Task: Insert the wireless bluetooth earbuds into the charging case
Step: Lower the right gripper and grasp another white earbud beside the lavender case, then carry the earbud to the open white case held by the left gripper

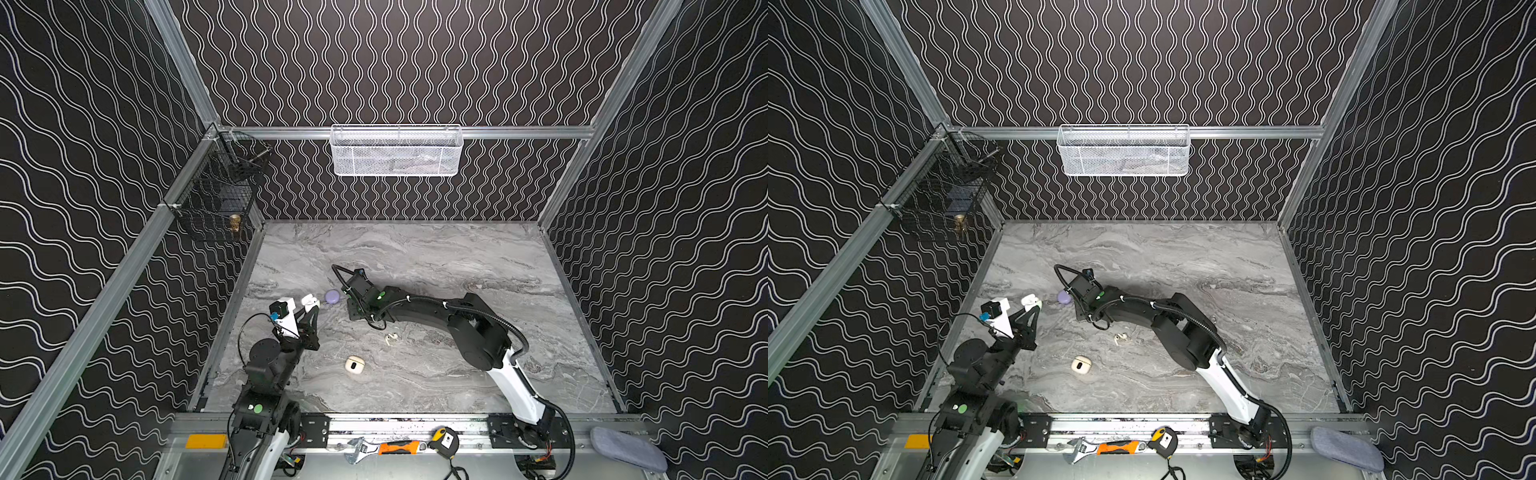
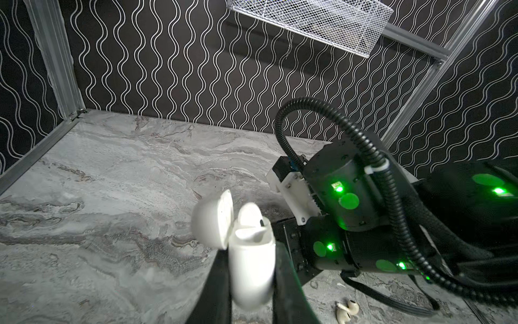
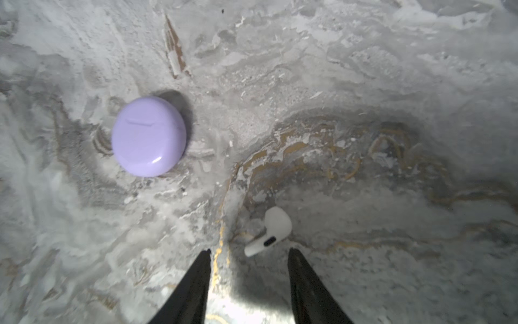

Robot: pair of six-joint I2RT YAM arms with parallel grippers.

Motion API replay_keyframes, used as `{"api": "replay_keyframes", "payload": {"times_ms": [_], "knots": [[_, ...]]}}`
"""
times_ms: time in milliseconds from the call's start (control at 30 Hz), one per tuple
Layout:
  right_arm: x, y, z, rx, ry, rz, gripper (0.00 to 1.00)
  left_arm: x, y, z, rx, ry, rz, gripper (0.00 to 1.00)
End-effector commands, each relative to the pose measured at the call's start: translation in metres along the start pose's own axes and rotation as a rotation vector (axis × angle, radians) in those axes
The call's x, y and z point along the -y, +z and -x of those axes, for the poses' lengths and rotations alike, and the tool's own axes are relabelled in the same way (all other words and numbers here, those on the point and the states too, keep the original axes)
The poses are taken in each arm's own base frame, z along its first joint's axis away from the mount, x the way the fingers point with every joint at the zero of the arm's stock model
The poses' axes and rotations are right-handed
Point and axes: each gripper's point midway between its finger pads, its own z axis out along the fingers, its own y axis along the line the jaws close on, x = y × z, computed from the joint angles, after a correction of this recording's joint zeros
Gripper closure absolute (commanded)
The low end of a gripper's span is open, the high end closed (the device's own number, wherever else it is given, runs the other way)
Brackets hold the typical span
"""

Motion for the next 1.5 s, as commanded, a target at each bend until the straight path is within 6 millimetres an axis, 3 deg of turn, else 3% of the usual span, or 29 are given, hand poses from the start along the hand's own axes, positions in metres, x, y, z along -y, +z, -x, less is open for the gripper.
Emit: {"api": "replay_keyframes", "payload": {"times_ms": [0,300,633,933,1100,1367,1467], "knots": [[0.012,0.004,-0.001,0.001,0.009,-0.071,0.52,0.003,-0.002,0.005,0.018,0.007,-0.016,1.00],[0.009,0.013,0.002,0.000,-0.007,-0.078,0.53,0.003,-0.003,0.007,0.022,0.014,-0.013,1.00],[0.007,0.019,0.001,-0.005,-0.020,-0.087,0.67,0.002,-0.004,0.006,0.027,0.010,-0.008,1.00],[0.009,0.021,-0.004,-0.014,-0.050,-0.118,0.69,0.002,-0.005,0.006,0.028,0.013,-0.009,1.00],[0.008,0.022,-0.006,-0.021,-0.068,-0.128,0.77,0.003,-0.006,0.008,0.033,0.010,-0.010,1.00],[0.007,0.018,-0.006,-0.011,-0.071,-0.129,0.84,0.004,-0.007,0.010,0.037,0.013,-0.015,1.00],[0.005,0.007,0.000,0.017,-0.052,-0.112,0.85,0.008,-0.007,0.010,0.036,0.015,-0.038,1.00]]}}
